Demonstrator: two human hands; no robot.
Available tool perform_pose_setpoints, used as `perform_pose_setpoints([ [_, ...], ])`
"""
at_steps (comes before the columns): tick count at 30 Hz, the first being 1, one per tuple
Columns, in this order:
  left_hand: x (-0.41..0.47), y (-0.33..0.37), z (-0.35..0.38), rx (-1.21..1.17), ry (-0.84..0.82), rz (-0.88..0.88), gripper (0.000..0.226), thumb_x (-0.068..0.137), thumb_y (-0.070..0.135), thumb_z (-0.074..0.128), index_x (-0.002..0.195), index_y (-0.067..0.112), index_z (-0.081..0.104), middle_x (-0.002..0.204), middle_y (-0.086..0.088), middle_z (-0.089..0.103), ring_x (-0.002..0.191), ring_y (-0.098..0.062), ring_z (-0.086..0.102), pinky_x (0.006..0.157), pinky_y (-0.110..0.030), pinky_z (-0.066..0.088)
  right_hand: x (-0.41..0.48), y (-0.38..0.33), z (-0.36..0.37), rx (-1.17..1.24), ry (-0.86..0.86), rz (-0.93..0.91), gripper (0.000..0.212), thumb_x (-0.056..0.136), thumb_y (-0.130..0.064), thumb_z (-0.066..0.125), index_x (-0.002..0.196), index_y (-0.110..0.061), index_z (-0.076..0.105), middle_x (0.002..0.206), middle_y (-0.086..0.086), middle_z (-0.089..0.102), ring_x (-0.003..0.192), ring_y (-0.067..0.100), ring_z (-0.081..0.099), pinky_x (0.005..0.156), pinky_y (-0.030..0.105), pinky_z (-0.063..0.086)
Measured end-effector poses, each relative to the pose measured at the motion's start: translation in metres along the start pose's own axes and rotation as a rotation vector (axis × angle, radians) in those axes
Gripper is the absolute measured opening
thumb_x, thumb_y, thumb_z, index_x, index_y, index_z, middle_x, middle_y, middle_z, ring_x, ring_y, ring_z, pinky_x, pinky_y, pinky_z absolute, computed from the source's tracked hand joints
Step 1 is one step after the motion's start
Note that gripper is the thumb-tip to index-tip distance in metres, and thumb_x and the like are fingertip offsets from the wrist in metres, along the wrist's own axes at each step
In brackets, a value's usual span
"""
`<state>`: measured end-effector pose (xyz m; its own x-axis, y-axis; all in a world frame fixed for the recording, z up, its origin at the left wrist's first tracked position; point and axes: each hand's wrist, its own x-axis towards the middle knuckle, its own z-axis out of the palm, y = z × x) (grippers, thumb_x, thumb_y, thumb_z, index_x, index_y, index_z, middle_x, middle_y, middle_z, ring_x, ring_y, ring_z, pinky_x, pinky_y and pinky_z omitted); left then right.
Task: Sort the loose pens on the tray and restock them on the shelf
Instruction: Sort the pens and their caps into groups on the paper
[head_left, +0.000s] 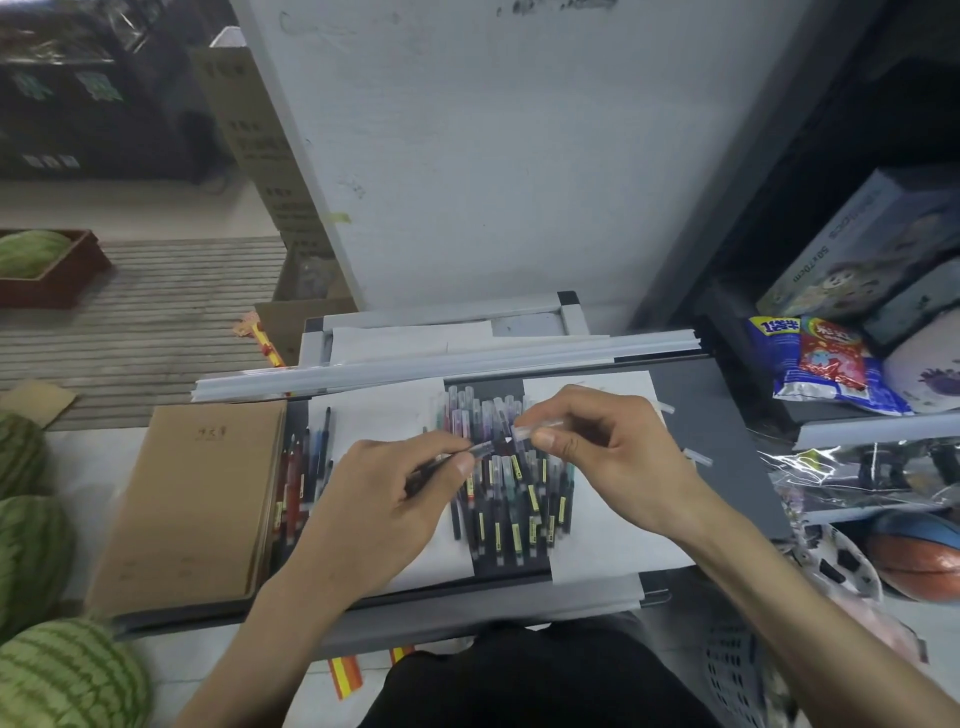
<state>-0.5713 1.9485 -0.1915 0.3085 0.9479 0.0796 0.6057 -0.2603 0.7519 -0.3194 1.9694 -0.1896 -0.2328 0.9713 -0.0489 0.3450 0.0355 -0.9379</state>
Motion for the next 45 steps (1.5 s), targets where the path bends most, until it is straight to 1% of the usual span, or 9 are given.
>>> perform_pose_setpoints([
  [5, 0.000, -0.003, 0.000, 0.027, 0.018, -0.019, 0.017, 0.104, 0.036, 0.059, 0.104, 0.031, 0.075, 0.063, 0.020, 0.057, 0.051, -0.010, 0.051, 0.052, -0.016, 0.031, 0.004, 0.004, 0.000, 0.012, 0.047, -0.007, 0.021, 0.099, -0.011, 0.068, 0.104, -0.027, 0.080, 0.093, -0.006, 0.077, 0.082, 0.026, 0.068, 0.079, 0.044, 0.057],
  [8, 0.000, -0.002, 0.001, -0.007, 0.033, -0.027, 0.025, 0.102, 0.043, 0.054, 0.103, 0.029, 0.076, 0.061, 0.017, 0.057, 0.051, -0.011, 0.051, 0.052, -0.016, 0.031, 0.006, 0.012, 0.001, 0.130, 0.132, 0.053, 0.032, 0.102, -0.005, 0.061, 0.113, -0.028, 0.079, 0.080, 0.006, 0.073, 0.069, 0.018, 0.062, 0.070, 0.029, 0.051],
  [15, -0.002, -0.009, 0.007, -0.034, 0.038, -0.066, 0.020, 0.104, 0.038, 0.058, 0.107, 0.031, 0.076, 0.065, 0.007, 0.063, 0.054, -0.017, 0.053, 0.053, -0.032, 0.041, 0.004, 0.016, 0.018, 0.424, 0.096, 0.260, 0.027, 0.108, -0.028, 0.049, 0.097, -0.007, 0.063, 0.087, 0.014, 0.076, 0.070, 0.026, 0.063, 0.074, 0.041, 0.044],
  [20, -0.006, -0.008, 0.009, -0.067, 0.034, -0.088, 0.019, 0.103, 0.036, 0.058, 0.102, 0.032, 0.076, 0.063, 0.007, 0.061, 0.052, -0.015, 0.049, 0.053, -0.030, 0.039, 0.000, 0.016, 0.024, 0.450, 0.097, 0.234, 0.016, 0.098, -0.029, 0.069, 0.092, -0.015, 0.075, 0.096, 0.026, 0.061, 0.075, 0.026, 0.046, 0.077, 0.040, 0.038],
  [22, -0.007, -0.008, 0.011, -0.071, 0.032, -0.095, 0.018, 0.103, 0.035, 0.059, 0.102, 0.031, 0.076, 0.060, 0.007, 0.059, 0.050, -0.014, 0.047, 0.052, -0.029, 0.038, -0.001, 0.015, 0.024, 0.597, 0.093, 0.249, 0.014, 0.097, -0.019, 0.069, 0.090, -0.009, 0.076, 0.089, 0.023, 0.052, 0.072, 0.023, 0.042, 0.073, 0.035, 0.039],
  [27, -0.009, -0.008, 0.013, -0.081, 0.025, -0.096, 0.018, 0.103, 0.035, 0.058, 0.101, 0.031, 0.076, 0.061, 0.006, 0.058, 0.051, -0.016, 0.046, 0.053, -0.029, 0.037, -0.003, 0.012, 0.023, 0.603, 0.047, 0.259, 0.021, 0.088, -0.014, 0.075, 0.100, 0.003, 0.076, 0.082, 0.015, 0.068, 0.066, 0.020, 0.054, 0.063, 0.025, 0.046],
  [30, -0.009, -0.007, 0.013, -0.077, 0.025, -0.095, 0.019, 0.102, 0.035, 0.058, 0.101, 0.030, 0.076, 0.061, 0.009, 0.058, 0.051, -0.015, 0.047, 0.052, -0.024, 0.035, -0.004, 0.013, 0.023, 0.602, 0.030, 0.241, 0.024, 0.086, -0.016, 0.075, 0.102, 0.003, 0.076, 0.081, 0.016, 0.069, 0.066, 0.020, 0.055, 0.063, 0.025, 0.047],
  [37, -0.008, -0.010, 0.024, -0.040, 0.008, -0.048, 0.020, 0.105, 0.035, 0.058, 0.097, 0.029, 0.075, 0.062, 0.005, 0.059, 0.054, -0.022, 0.052, 0.053, -0.037, 0.041, -0.010, 0.015, 0.036, 0.497, 0.042, 0.194, 0.010, 0.093, -0.004, 0.072, 0.097, -0.006, 0.080, 0.077, 0.011, 0.073, 0.066, 0.017, 0.060, 0.063, 0.022, 0.049],
  [45, 0.001, -0.022, 0.045, 0.019, 0.040, -0.037, 0.028, 0.102, 0.035, 0.054, 0.086, 0.022, 0.073, 0.064, 0.014, 0.055, 0.055, -0.016, 0.047, 0.051, -0.019, 0.028, 0.001, 0.024, 0.053, 0.470, 0.153, 0.247, 0.019, 0.095, 0.007, 0.065, 0.086, -0.002, 0.078, 0.065, 0.004, 0.069, 0.060, 0.013, 0.058, 0.058, 0.020, 0.047],
])
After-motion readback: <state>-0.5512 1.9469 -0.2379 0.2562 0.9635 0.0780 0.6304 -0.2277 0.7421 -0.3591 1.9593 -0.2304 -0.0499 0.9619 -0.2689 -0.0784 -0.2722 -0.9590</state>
